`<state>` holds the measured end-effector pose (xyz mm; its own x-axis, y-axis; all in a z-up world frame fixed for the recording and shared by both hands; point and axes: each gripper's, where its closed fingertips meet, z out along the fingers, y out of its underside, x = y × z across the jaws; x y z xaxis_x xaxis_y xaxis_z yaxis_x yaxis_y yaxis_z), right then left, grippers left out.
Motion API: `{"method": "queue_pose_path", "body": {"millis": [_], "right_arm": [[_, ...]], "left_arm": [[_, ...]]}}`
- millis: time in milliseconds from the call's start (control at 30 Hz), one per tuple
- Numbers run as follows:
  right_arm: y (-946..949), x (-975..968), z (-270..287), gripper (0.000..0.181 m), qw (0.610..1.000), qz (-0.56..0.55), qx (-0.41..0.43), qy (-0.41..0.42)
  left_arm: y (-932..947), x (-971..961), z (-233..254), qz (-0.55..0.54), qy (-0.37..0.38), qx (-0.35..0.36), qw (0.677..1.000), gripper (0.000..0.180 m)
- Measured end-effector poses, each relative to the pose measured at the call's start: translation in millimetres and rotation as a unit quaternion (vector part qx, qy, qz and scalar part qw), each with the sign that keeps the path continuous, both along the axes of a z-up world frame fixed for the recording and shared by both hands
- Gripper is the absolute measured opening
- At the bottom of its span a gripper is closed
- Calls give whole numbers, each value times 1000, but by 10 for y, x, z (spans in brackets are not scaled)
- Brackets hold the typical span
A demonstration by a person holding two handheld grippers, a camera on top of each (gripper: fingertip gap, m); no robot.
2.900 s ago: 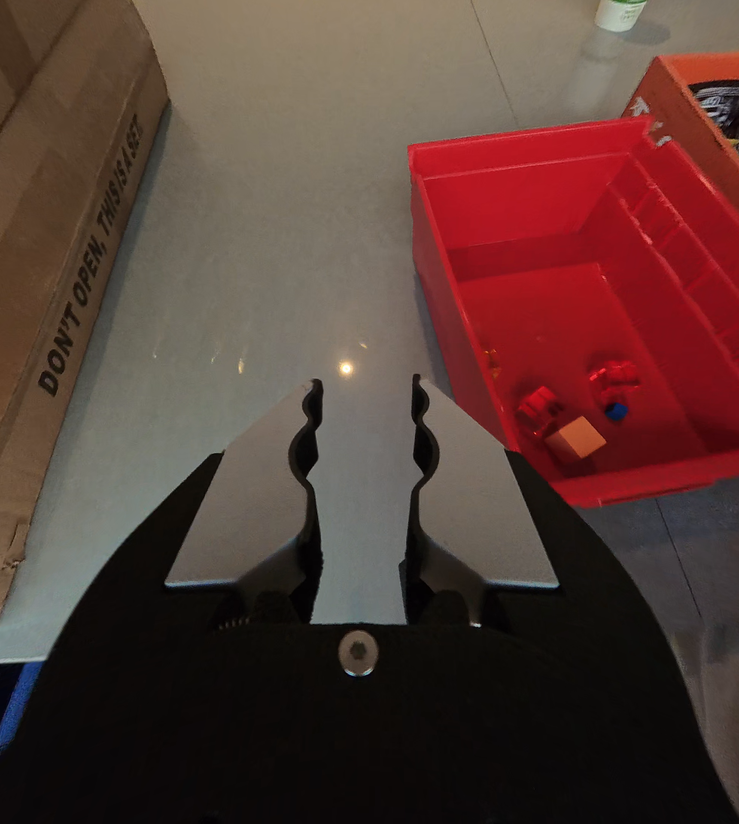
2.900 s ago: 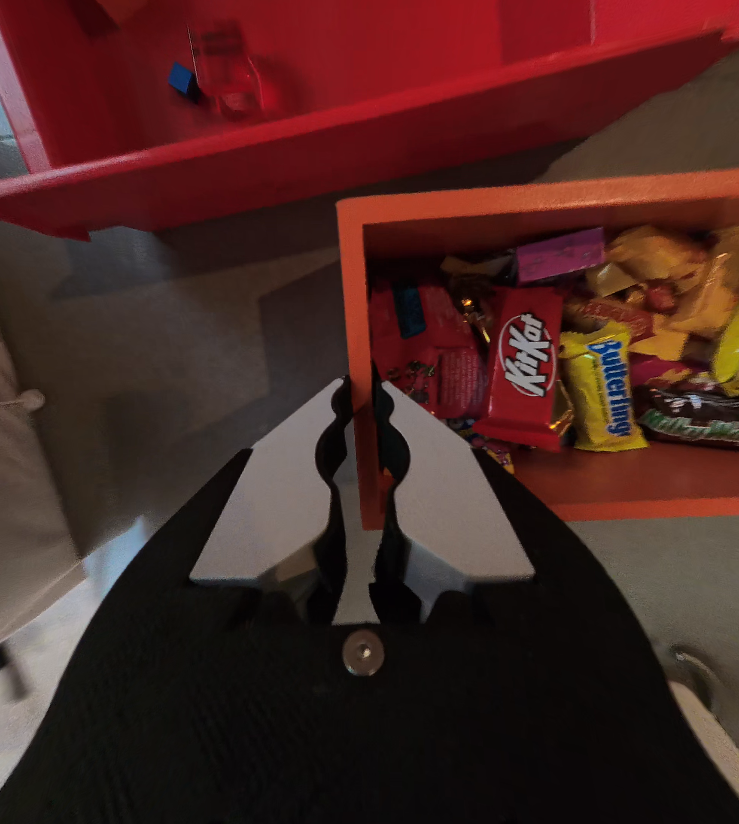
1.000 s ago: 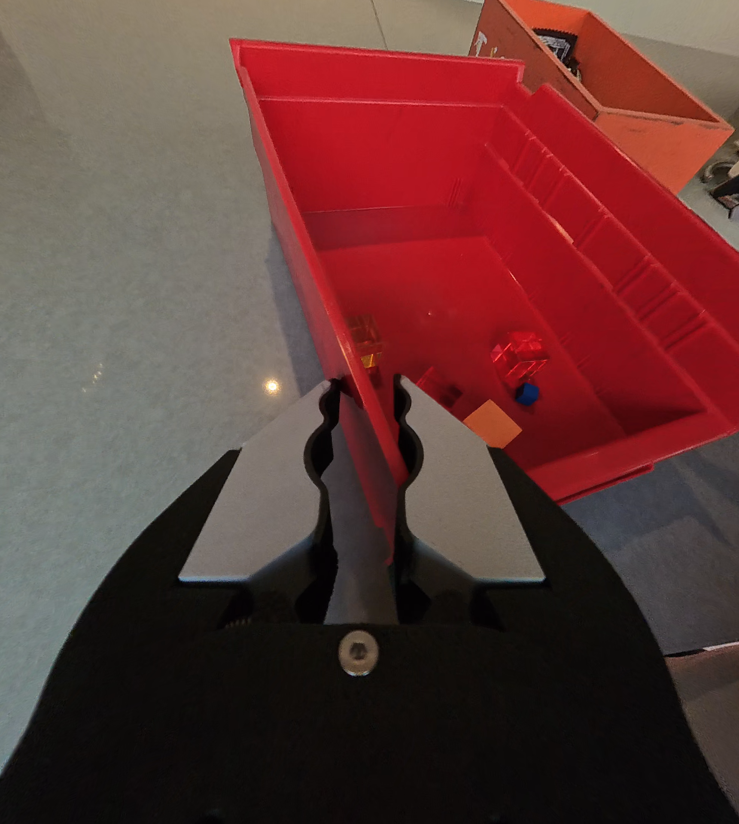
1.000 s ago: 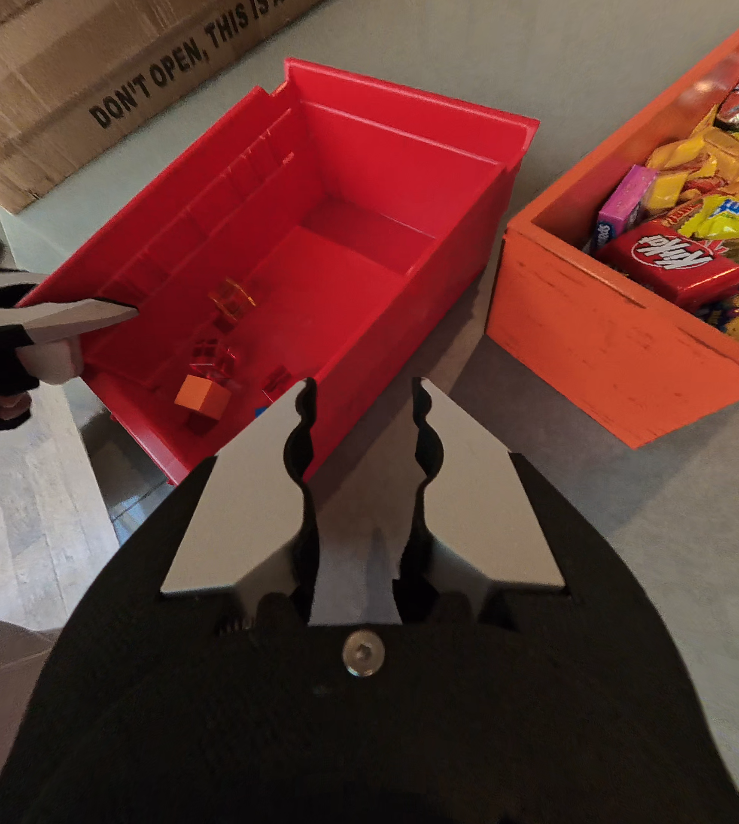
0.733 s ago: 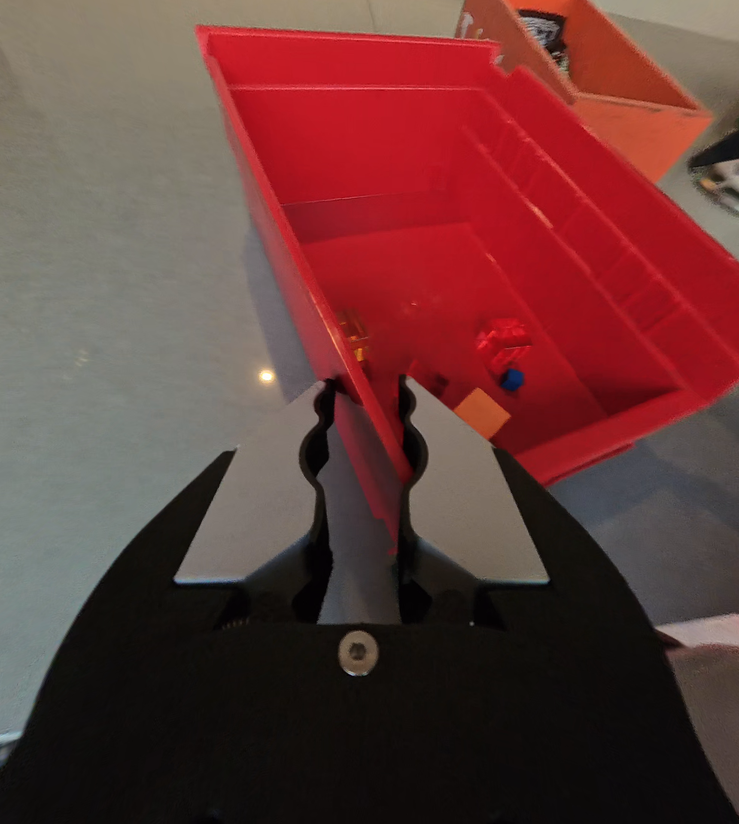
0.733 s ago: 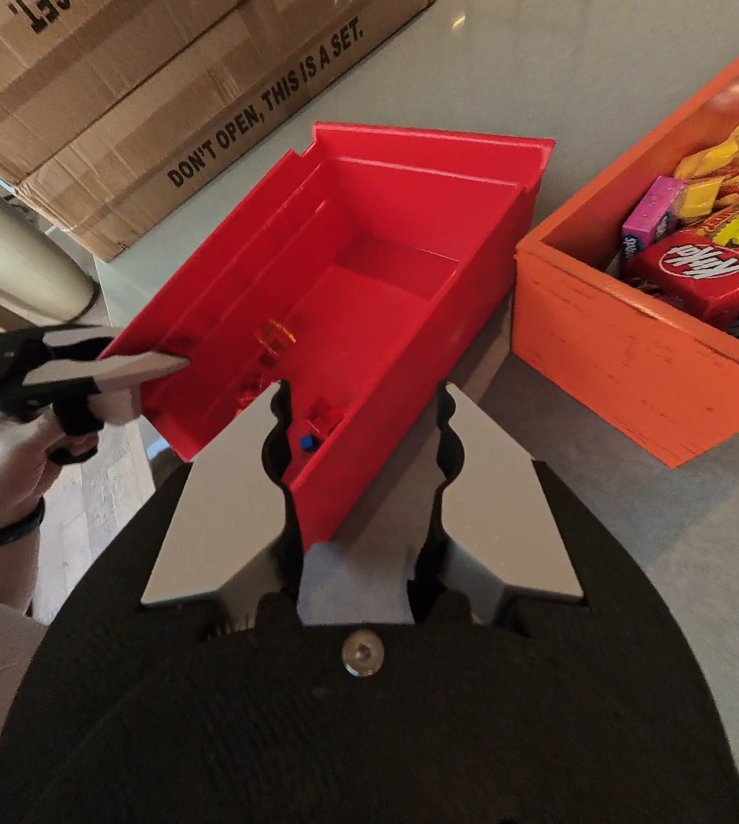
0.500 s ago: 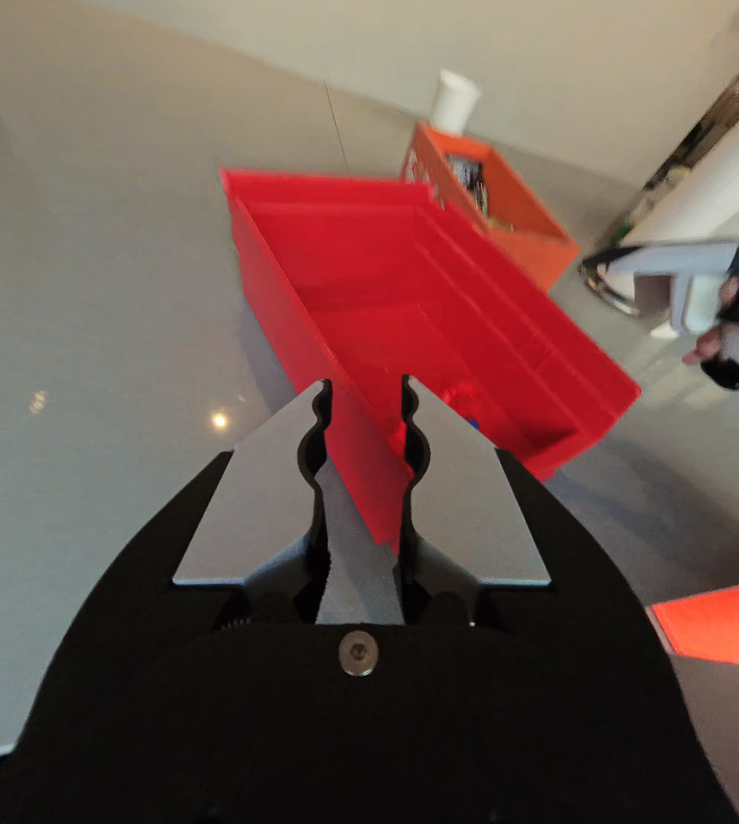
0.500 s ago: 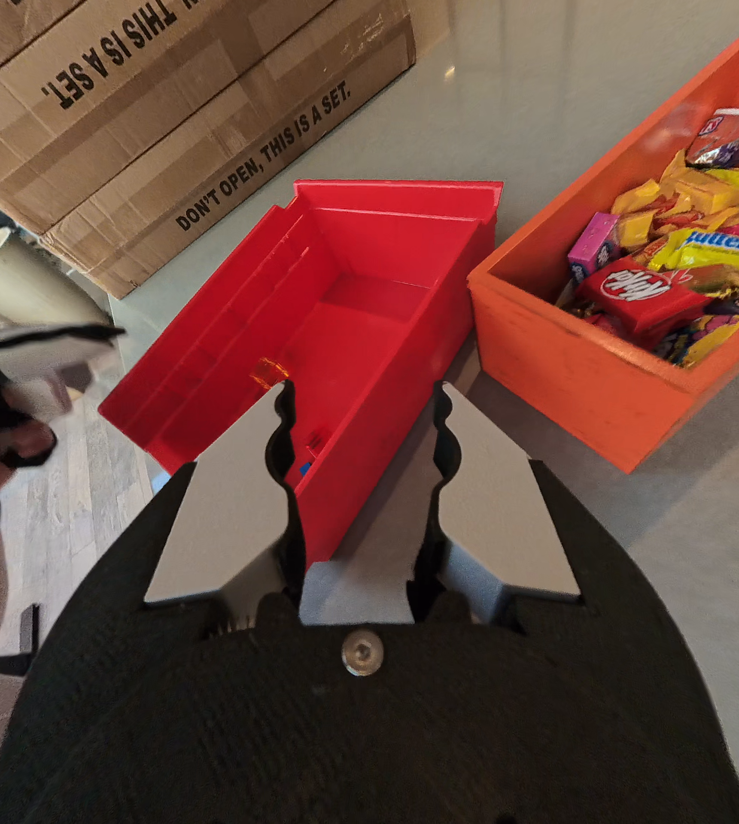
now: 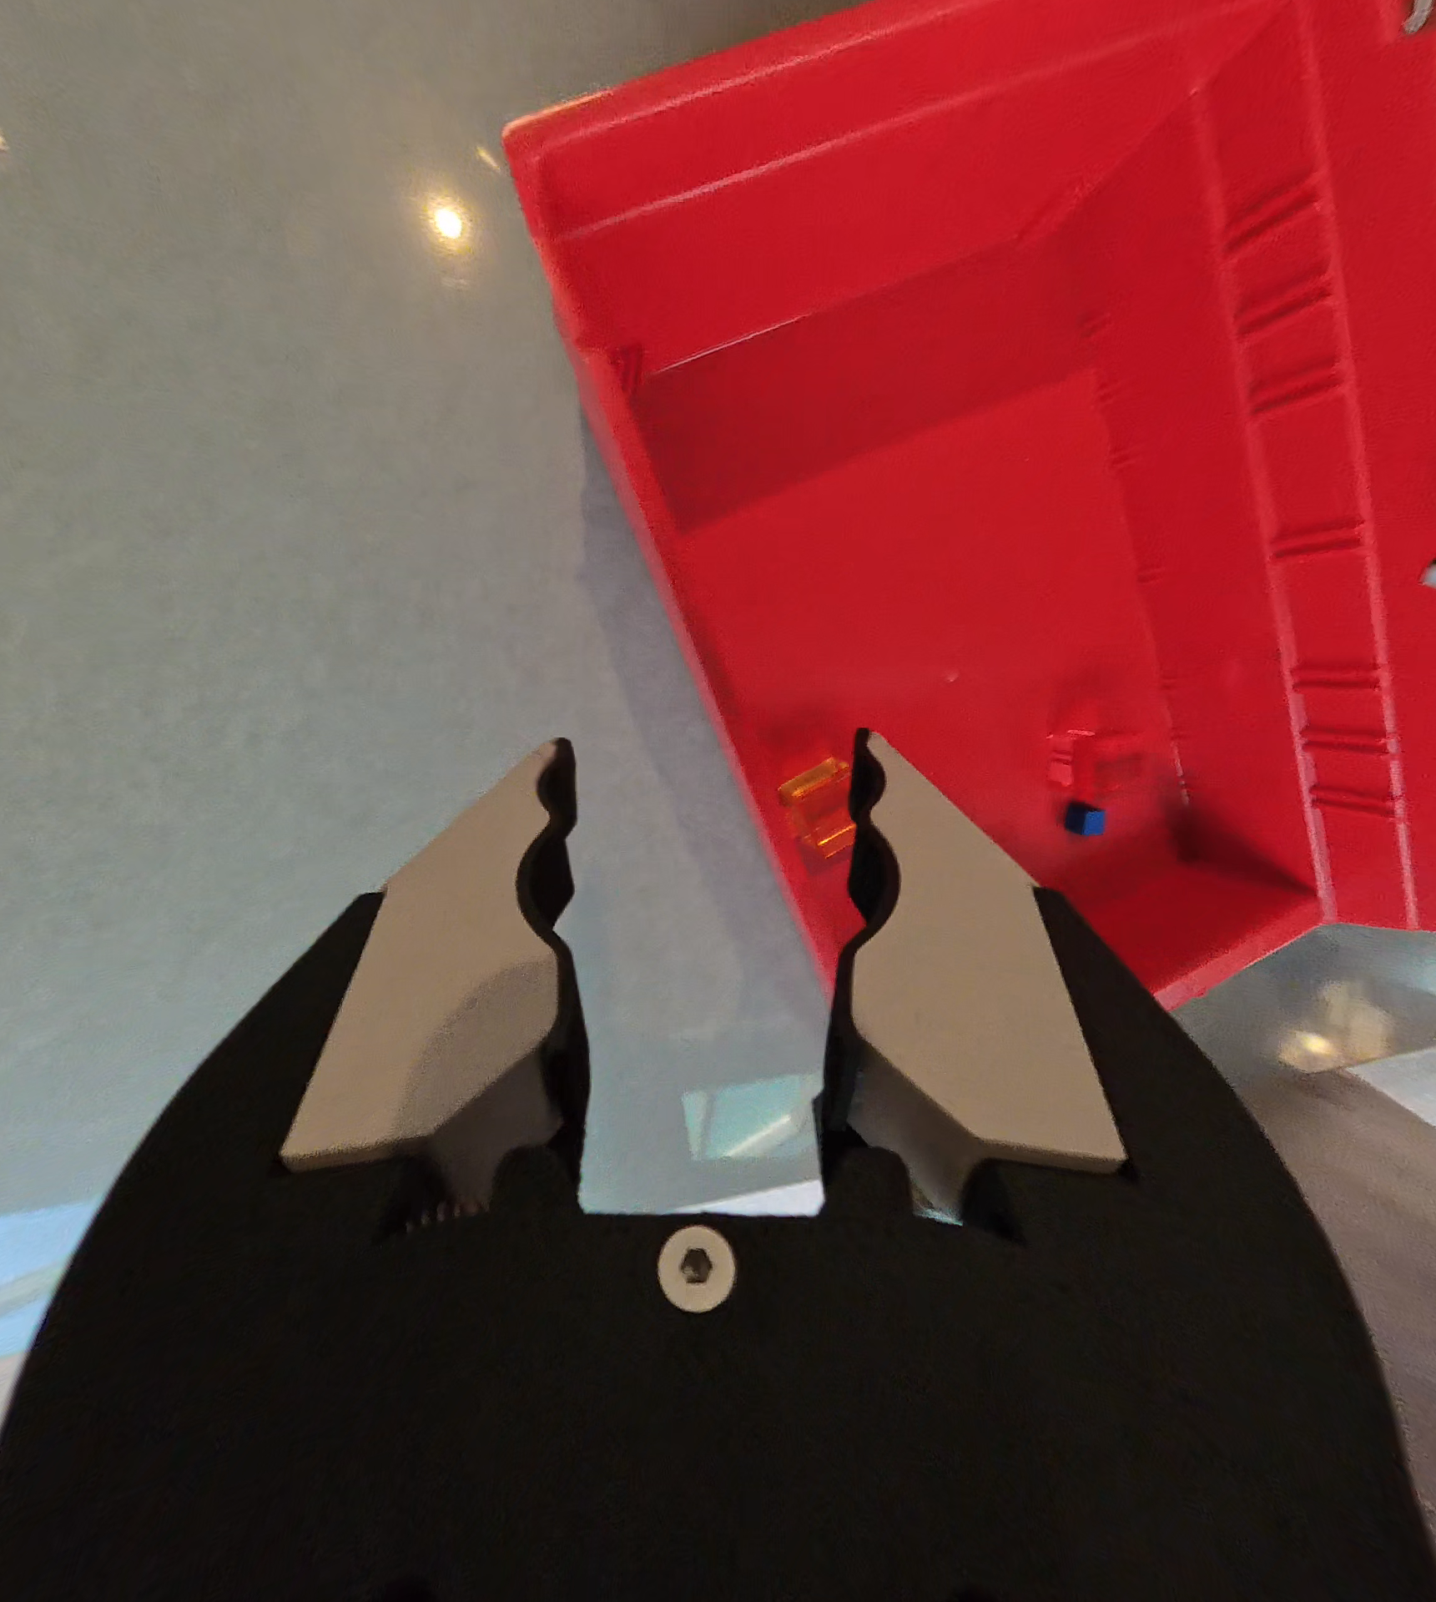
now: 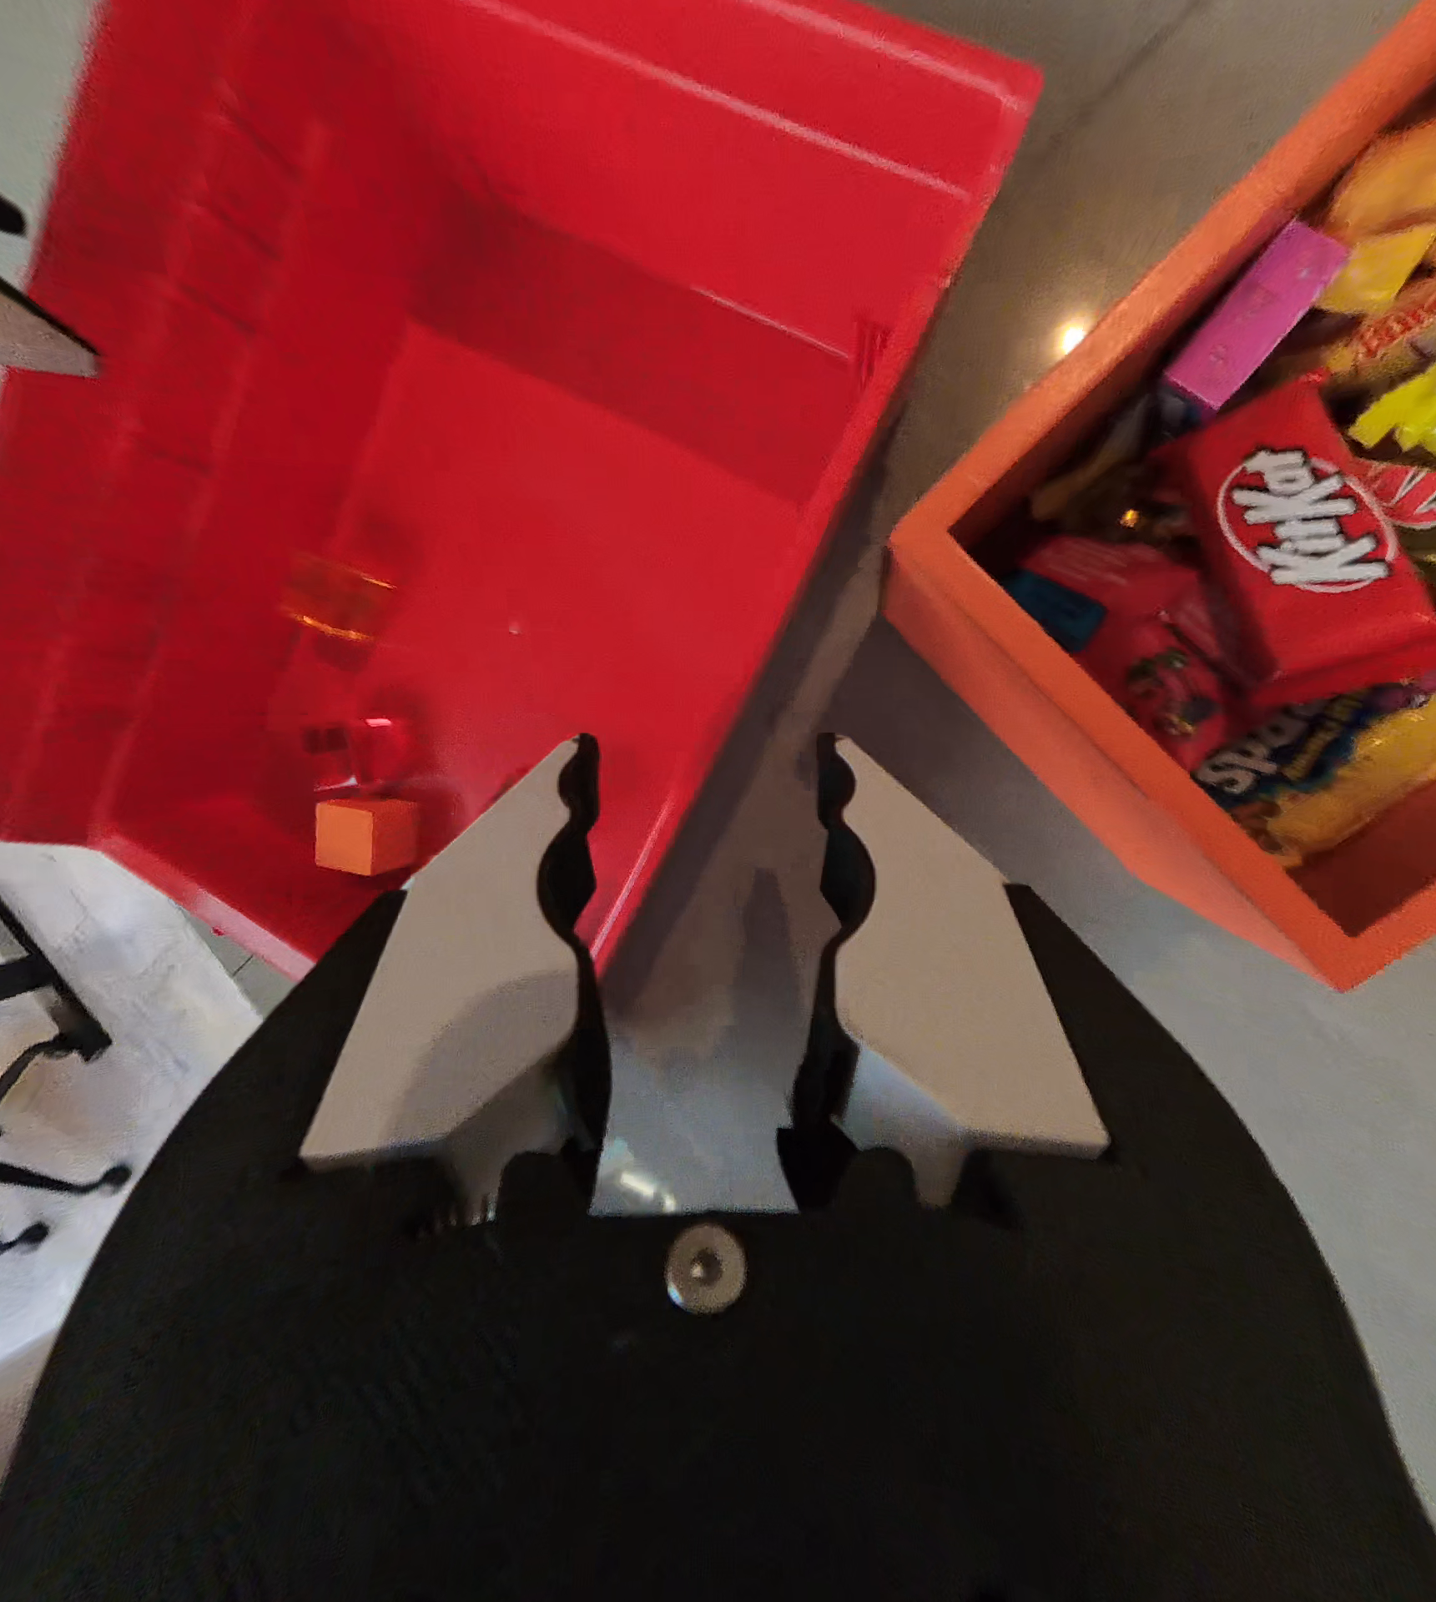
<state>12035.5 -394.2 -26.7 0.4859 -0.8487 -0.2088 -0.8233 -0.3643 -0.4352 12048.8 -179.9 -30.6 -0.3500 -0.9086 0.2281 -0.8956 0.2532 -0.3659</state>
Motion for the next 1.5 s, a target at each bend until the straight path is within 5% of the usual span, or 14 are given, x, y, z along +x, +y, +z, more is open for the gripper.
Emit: {"method": "queue_pose_path", "body": {"millis": [133,333,500,700,1200,1500], "right_arm": [[16,-72,-219,40,997,-10,-27,65],[150,-126,-472,27,989,-16,-58,138],[121,-65,-686,19,981,-31,-119,151],[159,-87,-759,13,979,-58,-90,171],[670,-572,-403,1,988,47,-79,126],[2477,-2100,-311,0,959,260,-43,107]], "left_arm": [[80,40,-197,-26,43,78,996,53],[-85,125,-321,-49,73,56,994,22],[-181,-23,-392,-63,143,35,987,19],[-190,-163,-656,-39,207,72,975,15],[255,-1197,-193,165,178,64,968,3],[1687,-3247,152,369,127,119,913,2]]}}
